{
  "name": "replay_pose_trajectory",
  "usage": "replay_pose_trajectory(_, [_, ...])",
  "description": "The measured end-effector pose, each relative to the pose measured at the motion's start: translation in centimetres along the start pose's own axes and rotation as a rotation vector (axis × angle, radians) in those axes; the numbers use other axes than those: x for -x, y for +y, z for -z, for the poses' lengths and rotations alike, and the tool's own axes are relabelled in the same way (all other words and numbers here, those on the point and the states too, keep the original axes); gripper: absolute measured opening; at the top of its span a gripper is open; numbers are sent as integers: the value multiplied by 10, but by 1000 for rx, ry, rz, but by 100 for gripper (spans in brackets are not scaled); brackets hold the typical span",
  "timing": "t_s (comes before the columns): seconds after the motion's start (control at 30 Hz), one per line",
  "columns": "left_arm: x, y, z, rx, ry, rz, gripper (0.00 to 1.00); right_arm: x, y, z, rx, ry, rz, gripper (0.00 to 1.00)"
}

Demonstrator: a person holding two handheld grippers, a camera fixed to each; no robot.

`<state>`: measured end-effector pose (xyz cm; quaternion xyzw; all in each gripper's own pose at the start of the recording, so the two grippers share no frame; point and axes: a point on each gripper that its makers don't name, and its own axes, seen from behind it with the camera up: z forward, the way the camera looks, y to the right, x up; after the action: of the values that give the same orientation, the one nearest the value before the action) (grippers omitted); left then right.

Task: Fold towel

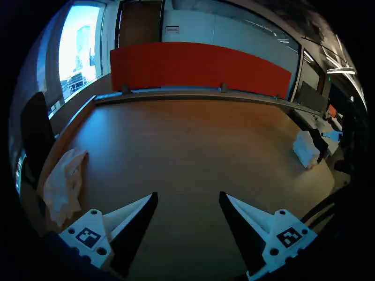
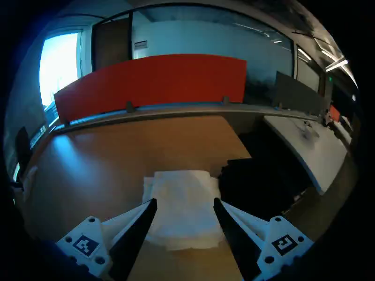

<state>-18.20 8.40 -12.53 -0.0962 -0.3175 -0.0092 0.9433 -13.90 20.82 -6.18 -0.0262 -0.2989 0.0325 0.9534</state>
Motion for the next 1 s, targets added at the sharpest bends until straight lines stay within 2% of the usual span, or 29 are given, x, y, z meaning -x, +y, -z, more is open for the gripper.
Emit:
replay_pose_trajectory(0.33, [-12, -7, -3, -8, 29, 14, 97, -53, -17, 17, -12, 187, -29, 93])
replay_pose_trajectory(0.57, [-28, -14, -5, -21, 72, 25, 97, -104, -32, 38, -12, 359, -18, 93])
replay_pose_trajectory(0.67, [-36, -17, -7, -27, 97, 34, 97, -112, -36, 40, 4, 394, -5, 93])
replay_pose_trajectory(1.0, [-69, -24, -8, -42, 199, 41, 97, -119, -59, 39, -17, 397, 40, 93])
